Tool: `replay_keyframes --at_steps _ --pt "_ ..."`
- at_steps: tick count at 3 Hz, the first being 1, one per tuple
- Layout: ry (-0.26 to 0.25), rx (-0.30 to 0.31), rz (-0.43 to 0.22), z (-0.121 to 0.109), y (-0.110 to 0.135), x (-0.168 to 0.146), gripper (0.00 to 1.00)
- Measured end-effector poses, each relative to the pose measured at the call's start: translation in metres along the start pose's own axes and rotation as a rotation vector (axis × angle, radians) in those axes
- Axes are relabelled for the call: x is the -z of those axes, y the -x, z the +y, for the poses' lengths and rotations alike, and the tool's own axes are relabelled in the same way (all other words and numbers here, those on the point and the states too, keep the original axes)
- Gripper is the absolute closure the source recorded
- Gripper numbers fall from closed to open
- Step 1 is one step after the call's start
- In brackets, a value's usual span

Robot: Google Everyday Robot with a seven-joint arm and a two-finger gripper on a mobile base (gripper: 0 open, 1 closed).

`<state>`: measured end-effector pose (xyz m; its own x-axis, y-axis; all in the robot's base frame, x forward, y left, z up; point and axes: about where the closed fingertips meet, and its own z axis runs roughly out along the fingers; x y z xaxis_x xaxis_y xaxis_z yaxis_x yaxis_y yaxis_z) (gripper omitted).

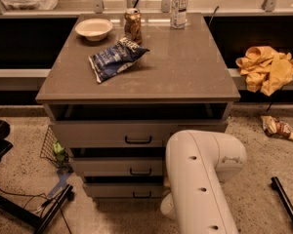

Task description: Open bottom drawer

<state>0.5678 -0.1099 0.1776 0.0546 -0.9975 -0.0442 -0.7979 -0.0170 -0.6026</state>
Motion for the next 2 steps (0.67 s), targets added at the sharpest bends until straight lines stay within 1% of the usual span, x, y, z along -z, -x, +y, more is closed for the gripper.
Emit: replay_keyframes --at_steps 1,2 --pt "0.028 0.024 -0.021 0.0044 0.0105 -0.0146 0.18" --pt "0.032 0.027 -0.024 0.0049 0.0124 -0.0167 0.41"
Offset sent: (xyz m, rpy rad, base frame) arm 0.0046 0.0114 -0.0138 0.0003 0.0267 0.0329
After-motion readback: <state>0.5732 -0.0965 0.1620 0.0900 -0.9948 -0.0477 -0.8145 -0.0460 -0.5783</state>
